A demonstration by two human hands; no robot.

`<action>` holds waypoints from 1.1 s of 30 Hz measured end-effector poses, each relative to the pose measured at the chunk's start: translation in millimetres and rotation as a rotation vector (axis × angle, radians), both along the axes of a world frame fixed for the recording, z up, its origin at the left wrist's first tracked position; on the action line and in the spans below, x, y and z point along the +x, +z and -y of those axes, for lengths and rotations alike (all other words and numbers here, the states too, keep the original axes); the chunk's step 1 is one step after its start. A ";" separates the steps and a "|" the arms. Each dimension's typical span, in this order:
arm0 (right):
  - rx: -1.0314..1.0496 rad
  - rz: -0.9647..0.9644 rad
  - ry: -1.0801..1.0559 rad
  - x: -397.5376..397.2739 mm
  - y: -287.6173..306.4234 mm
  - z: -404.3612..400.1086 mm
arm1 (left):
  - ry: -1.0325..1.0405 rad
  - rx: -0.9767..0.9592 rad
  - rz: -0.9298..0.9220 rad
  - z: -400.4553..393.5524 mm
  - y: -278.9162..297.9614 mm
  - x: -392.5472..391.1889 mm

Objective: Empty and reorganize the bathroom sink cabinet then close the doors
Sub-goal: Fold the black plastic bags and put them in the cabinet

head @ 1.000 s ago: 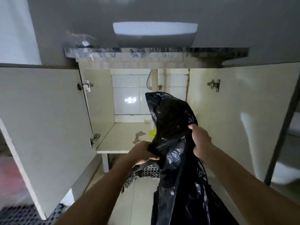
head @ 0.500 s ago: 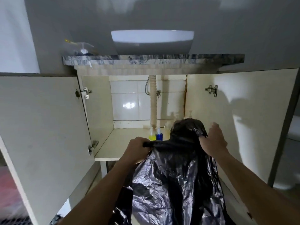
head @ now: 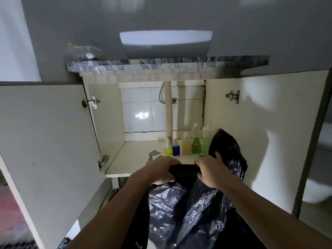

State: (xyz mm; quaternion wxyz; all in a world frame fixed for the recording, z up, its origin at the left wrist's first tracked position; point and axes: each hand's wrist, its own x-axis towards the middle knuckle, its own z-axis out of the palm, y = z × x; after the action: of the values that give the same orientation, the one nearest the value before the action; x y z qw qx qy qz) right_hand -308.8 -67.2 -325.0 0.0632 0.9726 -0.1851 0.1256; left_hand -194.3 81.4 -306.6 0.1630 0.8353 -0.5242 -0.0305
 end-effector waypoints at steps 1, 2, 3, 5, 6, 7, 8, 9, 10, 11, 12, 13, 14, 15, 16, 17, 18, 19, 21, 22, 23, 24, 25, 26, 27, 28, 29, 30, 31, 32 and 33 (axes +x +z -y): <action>-0.027 0.028 -0.003 -0.1 1.8 -1.5 | 0.035 0.045 0.044 -0.8 -4.3 3.6; -0.042 0.053 0.000 -0.1 3.4 -3.9 | 0.074 0.075 0.091 -2.2 -7.9 6.6; -0.046 0.079 0.005 0.1 5.2 -6.6 | 0.122 0.099 0.124 -4.1 -11.4 9.6; -0.048 0.120 0.006 -1.1 10.7 -10.8 | 0.216 0.127 0.140 -8.9 -15.4 13.2; -0.058 0.132 -0.002 -2.2 13.5 -10.7 | 0.252 0.134 0.137 -11.0 -17.2 15.2; -0.065 0.137 -0.018 -3.6 16.5 -10.0 | 0.280 0.135 0.133 -13.1 -18.0 17.2; -0.061 0.138 -0.035 -5.1 18.8 -8.7 | 0.306 0.131 0.127 -15.5 -18.1 18.7; -0.051 0.144 -0.048 -6.8 21.2 -6.6 | 0.334 0.118 0.125 -17.3 -17.6 20.0; -0.037 0.143 -0.059 -7.1 22.7 -2.6 | 0.363 0.099 0.130 -18.9 -16.4 21.4; -0.022 0.129 -0.070 -8.3 24.1 1.4 | 0.390 0.083 0.140 -19.7 -15.4 22.8; -0.005 0.098 -0.085 -9.8 25.8 5.2 | 0.412 0.071 0.154 -20.3 -14.2 23.5; 0.014 0.049 -0.100 -12.2 28.1 8.3 | 0.432 0.062 0.169 -20.1 -13.6 23.5; 0.038 -0.016 -0.120 -15.4 30.8 11.8 | 0.452 0.052 0.182 -18.8 -13.4 23.8; 0.073 -0.093 -0.138 -18.9 34.2 15.4 | 0.470 0.040 0.190 -17.0 -13.3 24.6; 0.105 -0.165 -0.154 -21.9 38.3 19.6 | 0.486 0.025 0.192 -14.9 -13.5 25.6; 0.129 -0.218 -0.172 -22.9 42.4 26.0 | 0.496 0.007 0.190 -12.0 -13.8 26.8; 0.135 -0.255 -0.189 -21.0 45.9 34.2 | 0.498 -0.009 0.184 -8.4 -14.7 28.4; 0.136 -0.273 -0.206 -17.3 47.7 44.4 | 0.494 -0.014 0.180 -3.4 -15.9 30.9; 0.153 -0.236 -0.231 -4.7 43.5 65.5 | 0.480 -0.014 0.177 9.7 -17.8 37.7; 0.154 -0.204 -0.243 3.2 38.7 74.8 | 0.489 -0.016 0.176 17.3 -19.0 41.8; 0.148 -0.169 -0.260 11.6 33.0 83.2 | 0.504 -0.021 0.177 25.4 -19.7 46.7; 0.131 -0.132 -0.280 19.5 26.6 91.1 | 0.522 -0.026 0.176 33.0 -20.0 50.3; 0.095 -0.084 -0.303 26.3 20.7 98.0 | 0.541 -0.043 0.174 40.9 -20.0 53.9; 0.044 -0.029 -0.324 32.1 16.6 104.2 | 0.559 -0.074 0.172 49.3 -19.2 57.3; -0.007 0.024 -0.334 36.1 13.9 109.5 | 0.574 -0.115 0.170 57.3 -18.3 60.3; -0.044 0.082 -0.328 38.9 12.9 114.8 | 0.583 -0.166 0.172 64.3 -17.0 62.2; -0.067 0.147 -0.310 39.5 12.6 119.9 | 0.583 -0.216 0.176 69.3 -16.3 63.3; -0.083 0.212 -0.290 39.2 13.3 124.2 | 0.575 -0.253 0.180 71.7 -15.7 62.7; -0.099 0.268 -0.274 38.4 13.6 127.9 | 0.556 -0.268 0.172 71.8 -16.5 61.8; -0.112 0.305 -0.264 36.3 13.7 128.9 | 0.518 -0.255 0.152 69.9 -18.7 60.9; -0.124 0.330 -0.257 34.1 12.1 128.8 | 0.467 -0.202 0.127 67.2 -22.1 59.6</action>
State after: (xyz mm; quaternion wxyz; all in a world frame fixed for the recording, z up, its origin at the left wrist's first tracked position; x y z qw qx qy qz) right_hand -274.7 -196.0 -312.9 0.1073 0.9015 -0.3073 0.2853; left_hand -134.8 14.2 -328.7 0.2148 0.9135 -0.3266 0.1128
